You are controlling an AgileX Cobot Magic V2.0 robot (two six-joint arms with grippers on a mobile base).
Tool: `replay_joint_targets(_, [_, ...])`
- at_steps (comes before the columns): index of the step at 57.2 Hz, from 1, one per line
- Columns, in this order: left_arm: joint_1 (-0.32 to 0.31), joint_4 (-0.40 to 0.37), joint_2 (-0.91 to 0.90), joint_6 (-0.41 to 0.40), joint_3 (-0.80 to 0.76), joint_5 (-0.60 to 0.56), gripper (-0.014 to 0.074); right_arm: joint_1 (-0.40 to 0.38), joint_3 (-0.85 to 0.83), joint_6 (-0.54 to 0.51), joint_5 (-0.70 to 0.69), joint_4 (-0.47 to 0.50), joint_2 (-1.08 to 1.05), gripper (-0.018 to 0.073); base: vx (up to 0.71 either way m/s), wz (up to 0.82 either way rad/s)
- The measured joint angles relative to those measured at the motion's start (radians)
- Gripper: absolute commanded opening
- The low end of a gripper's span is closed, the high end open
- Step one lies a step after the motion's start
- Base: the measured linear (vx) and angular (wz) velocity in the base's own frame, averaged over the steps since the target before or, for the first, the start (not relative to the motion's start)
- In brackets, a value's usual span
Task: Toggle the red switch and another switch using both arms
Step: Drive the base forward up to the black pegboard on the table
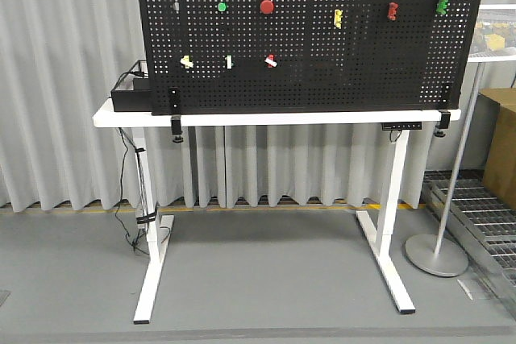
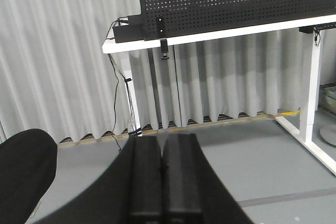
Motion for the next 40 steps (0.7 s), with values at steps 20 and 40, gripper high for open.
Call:
replay_joint_targets(20, [0.000, 0.000, 0.000, 0.000, 0.000, 0.000, 0.0003, 0.000, 0.000, 0.000, 0.000, 0.000, 0.000, -0.0006, 0.13, 0.07])
replay_joint_targets(40, [0.000, 0.000, 0.000, 0.000, 0.000, 0.000, 0.0003, 0.000, 0.000, 0.000, 0.000, 0.000, 0.000, -0.0006, 0.12, 0.01])
